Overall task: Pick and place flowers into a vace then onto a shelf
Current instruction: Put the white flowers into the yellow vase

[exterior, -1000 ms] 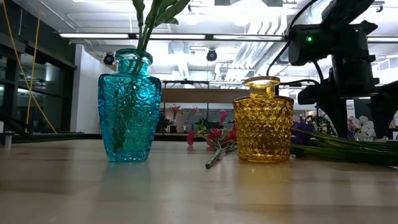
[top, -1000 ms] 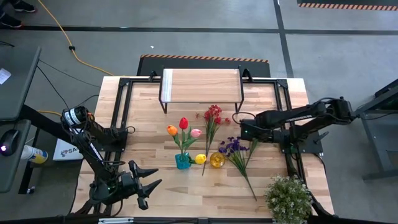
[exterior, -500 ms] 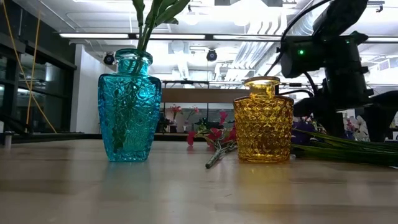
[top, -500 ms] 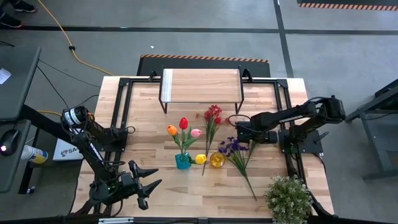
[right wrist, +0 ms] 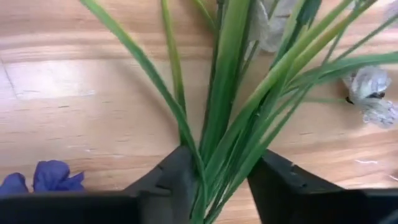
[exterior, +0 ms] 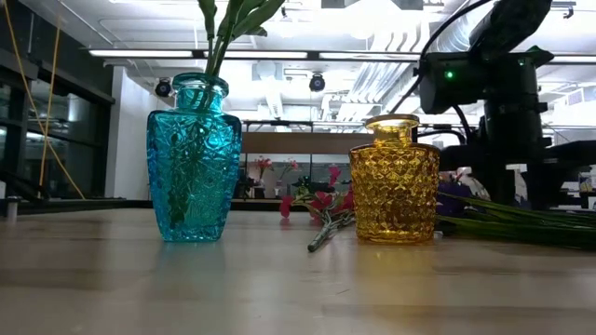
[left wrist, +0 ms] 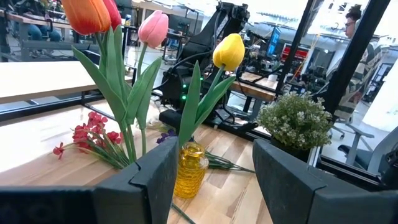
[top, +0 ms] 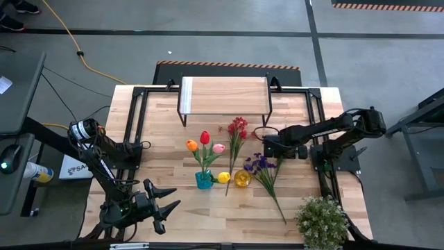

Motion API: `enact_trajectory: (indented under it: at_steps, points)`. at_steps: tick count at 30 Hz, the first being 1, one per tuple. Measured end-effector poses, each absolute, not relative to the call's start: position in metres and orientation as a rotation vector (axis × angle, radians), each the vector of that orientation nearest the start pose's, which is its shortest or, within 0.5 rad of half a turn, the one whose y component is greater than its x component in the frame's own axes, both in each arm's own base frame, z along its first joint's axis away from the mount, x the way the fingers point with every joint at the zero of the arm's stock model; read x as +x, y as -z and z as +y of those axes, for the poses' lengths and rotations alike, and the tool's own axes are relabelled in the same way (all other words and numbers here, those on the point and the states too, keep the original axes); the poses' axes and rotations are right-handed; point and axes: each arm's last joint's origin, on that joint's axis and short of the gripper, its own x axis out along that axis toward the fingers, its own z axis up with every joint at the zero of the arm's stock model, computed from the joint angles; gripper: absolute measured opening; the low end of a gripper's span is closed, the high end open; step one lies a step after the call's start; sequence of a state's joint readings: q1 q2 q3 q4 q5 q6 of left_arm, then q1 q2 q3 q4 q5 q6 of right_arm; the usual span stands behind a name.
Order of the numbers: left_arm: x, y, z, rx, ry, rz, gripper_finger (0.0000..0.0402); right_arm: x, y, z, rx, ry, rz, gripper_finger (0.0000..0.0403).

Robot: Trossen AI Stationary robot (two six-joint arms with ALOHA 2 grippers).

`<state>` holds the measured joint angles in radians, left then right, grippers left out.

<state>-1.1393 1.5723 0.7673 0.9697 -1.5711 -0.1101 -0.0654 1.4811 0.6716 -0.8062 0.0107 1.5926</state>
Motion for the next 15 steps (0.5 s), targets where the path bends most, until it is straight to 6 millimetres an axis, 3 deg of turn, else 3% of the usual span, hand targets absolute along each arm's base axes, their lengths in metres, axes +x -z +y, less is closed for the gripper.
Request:
enact_trajectory:
  at_steps: [10,15]
  points:
    - [0.1519,-0.2436,-0.2606,-0.271,-0.429,-0.059,0.0239,0.2025,-0.1346,-0.0141,1.209,1.303,1.197,0.0021]
    - [0.1519,-0.2437,-0.2606,-0.271,-0.429,-0.059,0.0239,0.1993,-0.1415,-0.0151,1.186,1.304,1.153,0.0009]
